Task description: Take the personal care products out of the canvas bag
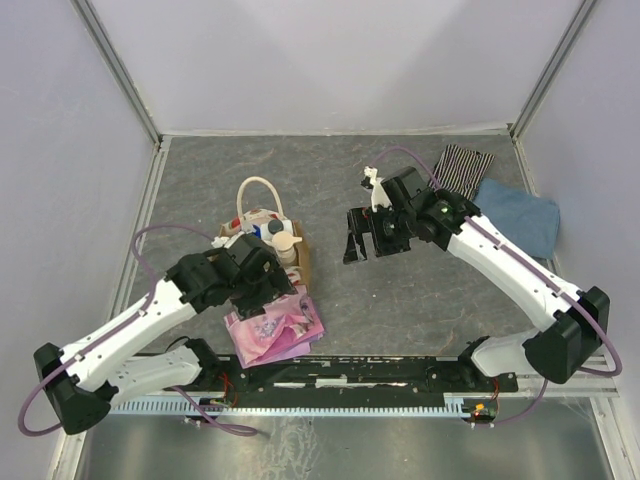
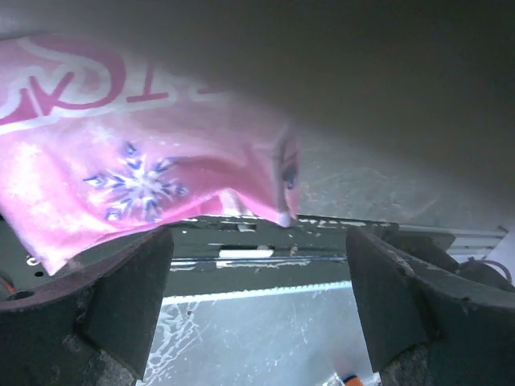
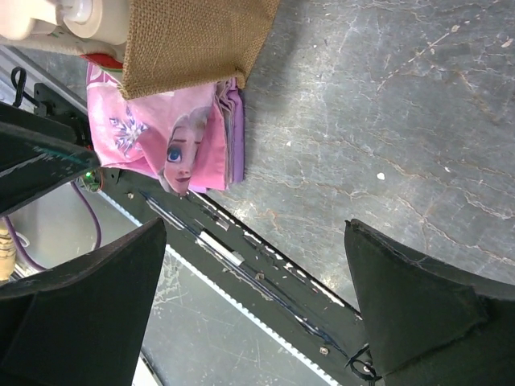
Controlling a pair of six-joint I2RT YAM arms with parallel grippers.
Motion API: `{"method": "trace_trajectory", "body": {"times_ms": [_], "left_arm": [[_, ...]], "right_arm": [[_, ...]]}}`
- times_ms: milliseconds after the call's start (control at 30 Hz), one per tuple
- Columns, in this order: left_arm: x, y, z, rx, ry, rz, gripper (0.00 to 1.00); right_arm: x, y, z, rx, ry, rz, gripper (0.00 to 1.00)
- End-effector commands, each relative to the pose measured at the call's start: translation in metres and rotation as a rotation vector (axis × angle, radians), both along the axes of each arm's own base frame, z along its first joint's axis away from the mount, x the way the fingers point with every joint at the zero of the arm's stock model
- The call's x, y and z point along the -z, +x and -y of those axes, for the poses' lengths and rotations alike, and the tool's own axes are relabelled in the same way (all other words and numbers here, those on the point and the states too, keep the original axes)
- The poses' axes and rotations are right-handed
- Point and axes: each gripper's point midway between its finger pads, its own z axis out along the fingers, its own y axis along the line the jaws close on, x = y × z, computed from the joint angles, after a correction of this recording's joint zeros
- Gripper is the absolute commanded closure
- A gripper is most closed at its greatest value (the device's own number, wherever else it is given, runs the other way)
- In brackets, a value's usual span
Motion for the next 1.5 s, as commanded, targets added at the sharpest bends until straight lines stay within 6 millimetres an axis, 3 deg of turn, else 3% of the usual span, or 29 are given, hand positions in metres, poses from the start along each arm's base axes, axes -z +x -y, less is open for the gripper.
{"method": "trace_trajectory", "body": {"times_ms": [0, 300, 400, 600, 733, 900, 1067, 1267, 1467], "left_arm": [[-0.069, 0.008, 0.023, 0.104, -0.165, 0.163, 0.07], [-0.181, 0.013, 0.034, 0.172, -0.393, 0.435, 0.07], [-0.191, 0.025, 0.005, 0.052, -0.307, 0.499, 0.08], [-0.181, 0.046, -0.093, -0.422, -0.055, 0.586, 0.07], [-0.170, 0.049, -0.139, -0.640, 0.097, 0.616, 0.10], [-0.153, 0.066, -0.145, -0.677, 0.291, 0.583, 0.09], [-0.123, 0.088, -0.148, -0.715, 0.423, 0.489, 0.00], [-0.090, 0.140, -0.169, -0.692, 0.340, 0.374, 0.00], [-0.070, 0.166, -0.186, -0.684, 0.319, 0.281, 0.01]], "right_arm": [[-0.019, 0.004, -0.014, -0.029, 0.071, 0.047, 0.00], [-0.012, 0.007, -0.014, -0.019, 0.046, 0.036, 0.00], [-0.013, 0.007, -0.021, -0.041, 0.074, 0.018, 0.00], [-0.016, 0.005, -0.042, -0.082, 0.118, 0.007, 0.00], [-0.021, 0.005, -0.045, -0.086, 0.117, 0.012, 0.00], [-0.026, 0.008, -0.041, -0.080, 0.091, 0.030, 0.00], [-0.026, 0.008, -0.039, -0.070, 0.087, 0.030, 0.00], [-0.022, 0.005, -0.035, -0.061, 0.080, 0.034, 0.00], [-0.020, 0.021, -0.043, -0.027, 0.095, 0.065, 0.00]]}}
